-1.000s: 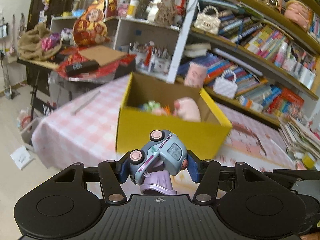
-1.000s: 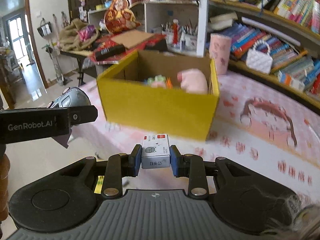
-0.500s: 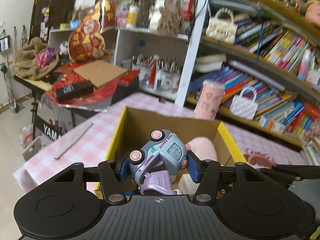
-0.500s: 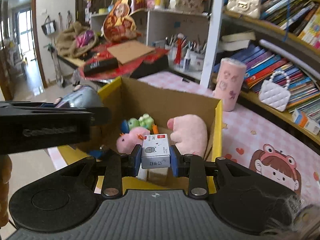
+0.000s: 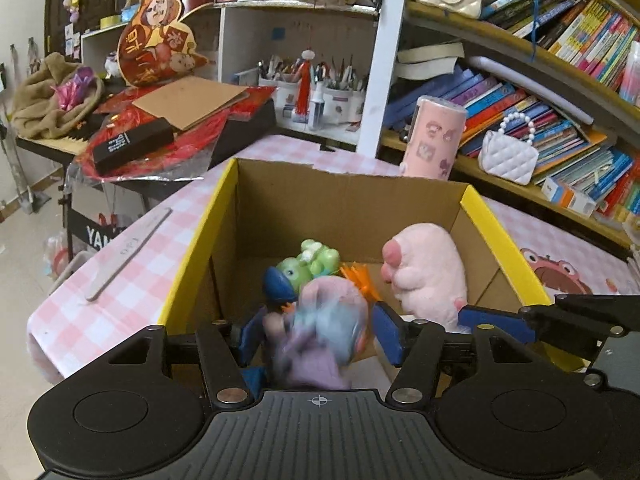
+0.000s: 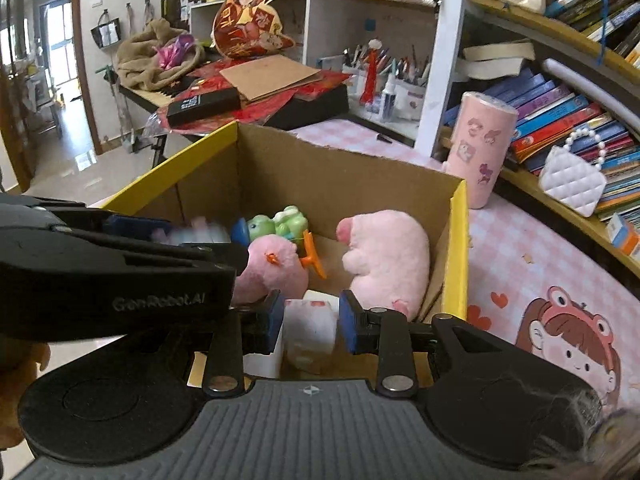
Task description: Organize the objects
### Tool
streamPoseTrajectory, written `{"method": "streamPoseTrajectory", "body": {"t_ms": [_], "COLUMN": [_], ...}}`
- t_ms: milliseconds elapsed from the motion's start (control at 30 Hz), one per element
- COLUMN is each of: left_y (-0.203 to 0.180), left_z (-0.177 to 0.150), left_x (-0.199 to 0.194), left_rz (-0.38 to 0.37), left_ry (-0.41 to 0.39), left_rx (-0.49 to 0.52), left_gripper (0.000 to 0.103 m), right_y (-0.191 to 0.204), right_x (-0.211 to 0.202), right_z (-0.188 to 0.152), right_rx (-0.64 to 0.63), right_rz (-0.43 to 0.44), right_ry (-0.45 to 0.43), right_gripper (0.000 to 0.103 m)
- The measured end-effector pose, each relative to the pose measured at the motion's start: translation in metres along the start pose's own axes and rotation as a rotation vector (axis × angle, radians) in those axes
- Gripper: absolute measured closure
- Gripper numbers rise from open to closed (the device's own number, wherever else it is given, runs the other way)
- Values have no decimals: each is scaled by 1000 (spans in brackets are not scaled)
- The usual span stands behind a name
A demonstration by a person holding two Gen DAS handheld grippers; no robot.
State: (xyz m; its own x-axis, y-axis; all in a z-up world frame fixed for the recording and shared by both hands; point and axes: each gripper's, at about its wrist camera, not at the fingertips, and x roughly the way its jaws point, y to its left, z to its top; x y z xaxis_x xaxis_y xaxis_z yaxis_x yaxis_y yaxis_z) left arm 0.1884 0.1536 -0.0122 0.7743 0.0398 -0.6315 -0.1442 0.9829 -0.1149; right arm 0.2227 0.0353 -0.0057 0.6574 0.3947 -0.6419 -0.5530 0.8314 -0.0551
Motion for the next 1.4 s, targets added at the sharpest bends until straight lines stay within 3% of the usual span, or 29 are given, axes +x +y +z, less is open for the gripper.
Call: {"method": "streamPoseTrajectory", "body": {"t_ms": [200, 433, 667, 967, 1200, 1400], "left_y": [-4, -5, -8, -21, -33, -54], "left_z": [6, -4, -48, -119, -133, -139], "left_x": [-37, -94, -129, -160, -170, -175], "left_rz": [-23, -104, -136, -108, -127, -147], "left_ry": [-115, -202, -174, -94, -79, -76], "left_rx": [-3, 1, 78, 174, 196, 221], "left_gripper": [34, 26, 17, 7, 4, 2], "right_y": [-1, 1, 21, 49, 49, 44], "right_x": [-38, -102, -155, -198, -222, -236], "right_z": [-3, -23, -76, -157, -182, -192], "right_rx": [43, 150, 278, 444, 491, 481], "right_rz": [-43, -168, -309, -434, -510, -554], "right_ry": [-74, -168, -152, -37, -19, -18], "right_gripper": [74, 74, 74, 74, 66, 64]}}
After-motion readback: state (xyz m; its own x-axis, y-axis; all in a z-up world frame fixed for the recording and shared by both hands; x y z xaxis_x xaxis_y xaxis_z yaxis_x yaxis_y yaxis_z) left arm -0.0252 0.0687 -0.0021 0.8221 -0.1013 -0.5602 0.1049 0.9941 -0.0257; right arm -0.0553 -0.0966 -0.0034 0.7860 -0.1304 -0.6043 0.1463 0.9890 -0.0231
